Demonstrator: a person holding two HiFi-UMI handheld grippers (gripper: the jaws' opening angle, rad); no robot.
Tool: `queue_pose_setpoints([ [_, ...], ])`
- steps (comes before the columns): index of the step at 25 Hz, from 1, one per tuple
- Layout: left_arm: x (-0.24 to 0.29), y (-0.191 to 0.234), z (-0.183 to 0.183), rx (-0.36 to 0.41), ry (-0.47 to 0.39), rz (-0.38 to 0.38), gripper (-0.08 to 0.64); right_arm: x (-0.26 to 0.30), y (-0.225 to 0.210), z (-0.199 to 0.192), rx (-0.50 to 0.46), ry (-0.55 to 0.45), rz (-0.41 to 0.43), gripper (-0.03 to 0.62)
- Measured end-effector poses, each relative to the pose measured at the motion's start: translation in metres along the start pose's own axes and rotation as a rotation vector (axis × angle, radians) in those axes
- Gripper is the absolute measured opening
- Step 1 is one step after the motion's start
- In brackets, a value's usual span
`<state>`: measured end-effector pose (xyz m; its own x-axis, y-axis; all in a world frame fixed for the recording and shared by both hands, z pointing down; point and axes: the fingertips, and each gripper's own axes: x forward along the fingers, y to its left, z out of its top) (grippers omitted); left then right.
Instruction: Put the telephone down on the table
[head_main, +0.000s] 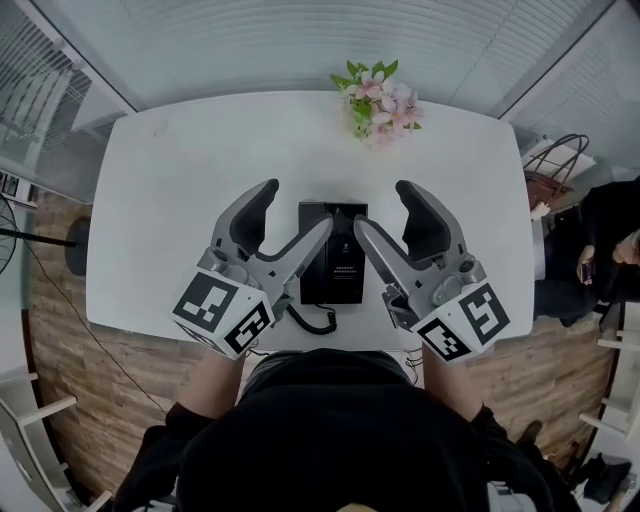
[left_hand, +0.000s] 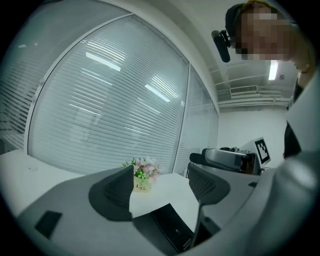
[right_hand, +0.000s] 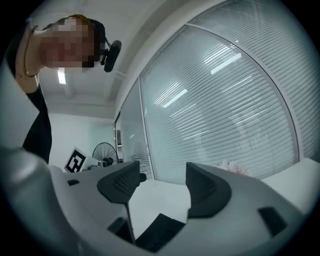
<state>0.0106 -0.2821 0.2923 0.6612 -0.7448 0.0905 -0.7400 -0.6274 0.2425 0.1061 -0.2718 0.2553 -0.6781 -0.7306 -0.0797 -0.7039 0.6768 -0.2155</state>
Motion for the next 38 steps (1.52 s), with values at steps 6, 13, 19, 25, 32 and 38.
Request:
queue_pose_setpoints([
  [6,-0.005,-0.007,0.018,0.041,-0.035,-0.017,0.291,0.003,0.010,0.008,-0.016,-0.016,0.011,0.244],
  [13,-0.011,-0.015,0.029,0.056,-0.075,-0.034,0.165,0.002,0.019,0.017,-0.043,-0.041,0.024,0.151],
  [19,-0.016,-0.022,0.035,0.077,-0.102,-0.041,0.073,-0.002,0.025,0.021,-0.060,-0.059,0.021,0.072],
  [25,-0.019,-0.025,0.036,0.066,-0.111,-0.038,0.029,-0.004,0.030,0.023,-0.060,-0.069,0.028,0.008],
  [32,-0.022,-0.035,0.037,0.081,-0.120,-0.046,0.014,-0.007,0.036,0.024,-0.074,-0.071,0.039,0.006],
  [38,-0.024,-0.034,0.038,0.087,-0.121,-0.044,0.014,-0.006,0.039,0.024,-0.096,-0.062,0.044,0.005],
])
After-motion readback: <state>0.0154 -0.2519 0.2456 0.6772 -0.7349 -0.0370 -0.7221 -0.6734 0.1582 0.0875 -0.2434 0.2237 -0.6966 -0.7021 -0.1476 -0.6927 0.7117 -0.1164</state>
